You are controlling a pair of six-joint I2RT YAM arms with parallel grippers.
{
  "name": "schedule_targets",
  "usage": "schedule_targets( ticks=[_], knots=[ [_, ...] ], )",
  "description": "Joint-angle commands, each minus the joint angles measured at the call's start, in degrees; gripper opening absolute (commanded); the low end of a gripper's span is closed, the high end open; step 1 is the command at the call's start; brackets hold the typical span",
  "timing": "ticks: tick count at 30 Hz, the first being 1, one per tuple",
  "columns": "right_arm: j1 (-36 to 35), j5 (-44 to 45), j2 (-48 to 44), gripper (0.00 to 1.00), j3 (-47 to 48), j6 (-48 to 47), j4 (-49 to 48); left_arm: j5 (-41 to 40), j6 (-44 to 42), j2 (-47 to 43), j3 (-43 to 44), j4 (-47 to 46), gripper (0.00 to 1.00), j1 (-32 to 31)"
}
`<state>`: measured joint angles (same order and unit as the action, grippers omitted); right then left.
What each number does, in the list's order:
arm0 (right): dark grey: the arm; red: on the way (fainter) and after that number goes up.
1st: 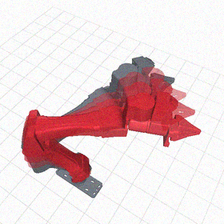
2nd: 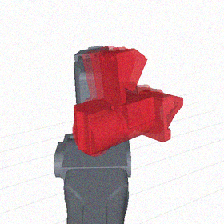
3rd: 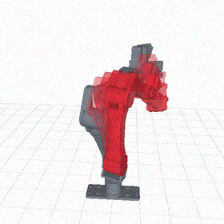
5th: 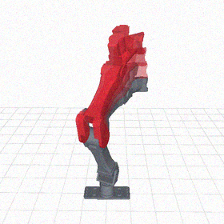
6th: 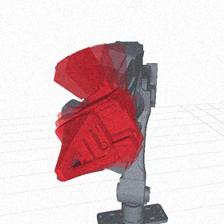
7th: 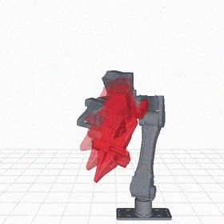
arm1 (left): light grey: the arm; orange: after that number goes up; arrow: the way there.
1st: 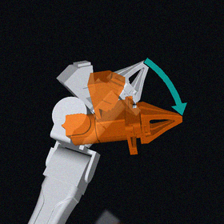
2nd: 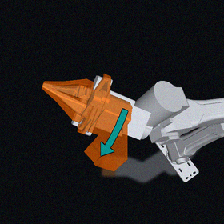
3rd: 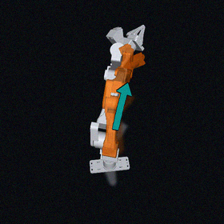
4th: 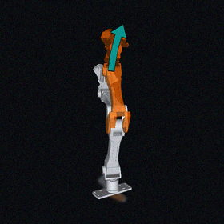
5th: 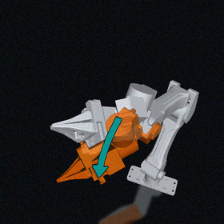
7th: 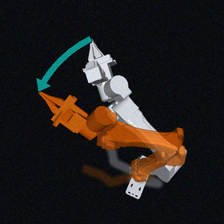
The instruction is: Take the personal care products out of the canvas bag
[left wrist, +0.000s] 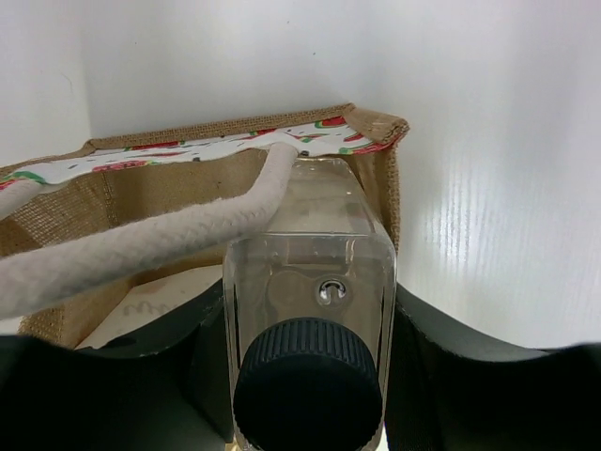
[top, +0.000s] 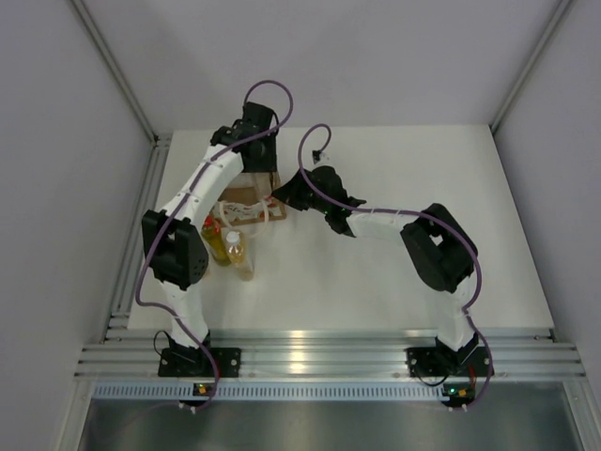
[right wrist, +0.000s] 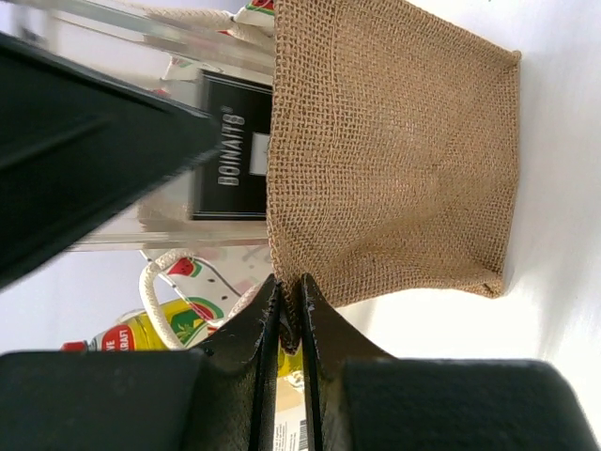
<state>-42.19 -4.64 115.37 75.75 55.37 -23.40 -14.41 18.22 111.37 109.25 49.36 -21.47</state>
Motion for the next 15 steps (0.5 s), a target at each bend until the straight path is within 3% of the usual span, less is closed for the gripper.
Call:
schedule_targets(
  ticks=[1, 5, 7, 15],
  knots=[
    [0.1, -0.6, 0.1, 0.00, -0.7, 0.8, 0.7, -0.3, -0.6, -6.9, 5.5, -0.9, 0.00, -0.2],
    [0.1, -0.3, 0.2, 0.00, -0.7, 1.4, 0.5, -1.0, -0.5, -8.4, 7.5, 0.7, 0.00, -0.3],
    [0.1, -0.3, 0.2, 0.06, -0.8, 1.7, 0.5, -1.2, -0.4, -9.3, 8.0, 1.2, 0.00, -0.4],
    [0.1, -0.5, 0.5, 0.13, 0.0, 2.2, 0.5, -2.8, 0.2, -15.8, 9.8, 2.1, 0.00, -2.1]
  ],
)
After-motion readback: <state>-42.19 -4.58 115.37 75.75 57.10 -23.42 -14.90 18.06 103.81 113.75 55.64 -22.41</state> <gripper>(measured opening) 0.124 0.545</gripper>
